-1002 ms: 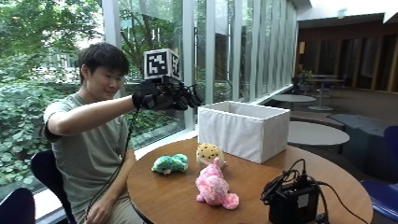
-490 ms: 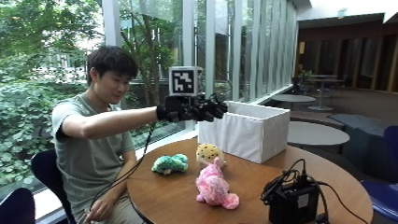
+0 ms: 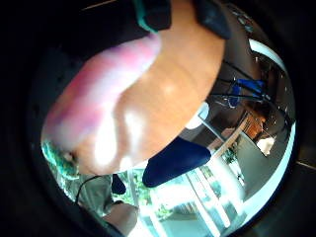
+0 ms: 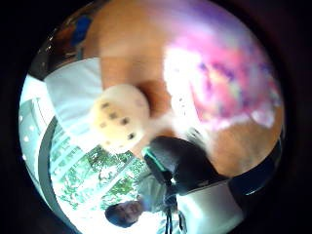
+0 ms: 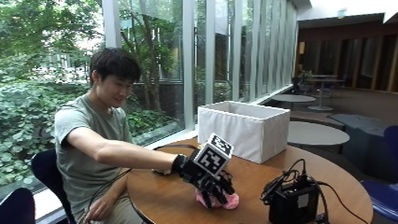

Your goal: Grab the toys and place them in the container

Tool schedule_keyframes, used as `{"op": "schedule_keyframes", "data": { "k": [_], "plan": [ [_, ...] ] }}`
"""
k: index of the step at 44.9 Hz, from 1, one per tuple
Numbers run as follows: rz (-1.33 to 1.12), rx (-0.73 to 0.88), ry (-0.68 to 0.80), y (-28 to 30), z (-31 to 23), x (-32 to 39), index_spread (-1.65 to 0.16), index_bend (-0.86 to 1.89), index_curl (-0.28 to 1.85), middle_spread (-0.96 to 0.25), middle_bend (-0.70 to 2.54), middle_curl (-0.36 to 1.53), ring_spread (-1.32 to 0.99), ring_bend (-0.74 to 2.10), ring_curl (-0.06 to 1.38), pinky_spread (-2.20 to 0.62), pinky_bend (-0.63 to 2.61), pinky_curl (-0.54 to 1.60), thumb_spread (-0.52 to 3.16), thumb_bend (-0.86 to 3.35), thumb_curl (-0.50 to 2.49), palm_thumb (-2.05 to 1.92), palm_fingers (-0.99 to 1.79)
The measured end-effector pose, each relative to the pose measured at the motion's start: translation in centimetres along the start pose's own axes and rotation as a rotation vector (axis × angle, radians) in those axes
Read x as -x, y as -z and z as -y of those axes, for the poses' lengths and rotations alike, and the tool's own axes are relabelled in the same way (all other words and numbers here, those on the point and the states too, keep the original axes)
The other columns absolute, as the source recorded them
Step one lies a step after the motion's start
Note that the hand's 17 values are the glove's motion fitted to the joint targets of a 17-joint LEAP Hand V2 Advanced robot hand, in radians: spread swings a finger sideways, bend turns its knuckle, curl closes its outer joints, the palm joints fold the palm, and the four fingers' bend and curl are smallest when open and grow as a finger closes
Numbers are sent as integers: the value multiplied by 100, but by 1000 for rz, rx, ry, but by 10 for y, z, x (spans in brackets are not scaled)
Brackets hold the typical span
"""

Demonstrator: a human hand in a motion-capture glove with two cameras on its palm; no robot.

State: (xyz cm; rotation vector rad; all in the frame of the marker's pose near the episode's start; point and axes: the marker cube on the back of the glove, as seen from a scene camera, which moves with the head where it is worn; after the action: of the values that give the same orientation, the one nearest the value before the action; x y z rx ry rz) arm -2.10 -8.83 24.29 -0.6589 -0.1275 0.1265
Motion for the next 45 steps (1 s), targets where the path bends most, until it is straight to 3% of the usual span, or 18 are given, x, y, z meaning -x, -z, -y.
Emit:
{"op": "schedule_keyframes", "data": {
  "k": [4,6,11,16,25,37,45],
  "plan": [
    [11,-60,137,-21,3,8,-26,14,13,-7,9,20,-1,27,20,4,94,38,111,0,19,4,-23],
    [34,-92,163,-24,4,12,-28,24,17,-8,11,20,-1,26,20,3,94,39,114,4,22,11,-6],
    [14,-198,155,-28,10,15,-28,32,22,-12,13,19,0,28,20,3,92,38,118,6,26,18,2],
    [21,-319,172,-29,19,18,-28,41,26,-17,24,23,-7,46,23,-5,81,33,126,14,32,33,41],
    [69,-451,166,-24,30,22,-30,49,33,-23,46,34,-21,69,33,-18,74,33,116,22,45,55,73],
    [98,-470,173,-1,10,29,-34,83,52,-26,72,48,-35,77,40,-28,76,39,93,21,59,63,88],
    [118,-562,172,49,-30,27,-33,97,64,-26,87,58,-40,85,46,-31,80,44,80,19,68,64,86]
  ]
}}
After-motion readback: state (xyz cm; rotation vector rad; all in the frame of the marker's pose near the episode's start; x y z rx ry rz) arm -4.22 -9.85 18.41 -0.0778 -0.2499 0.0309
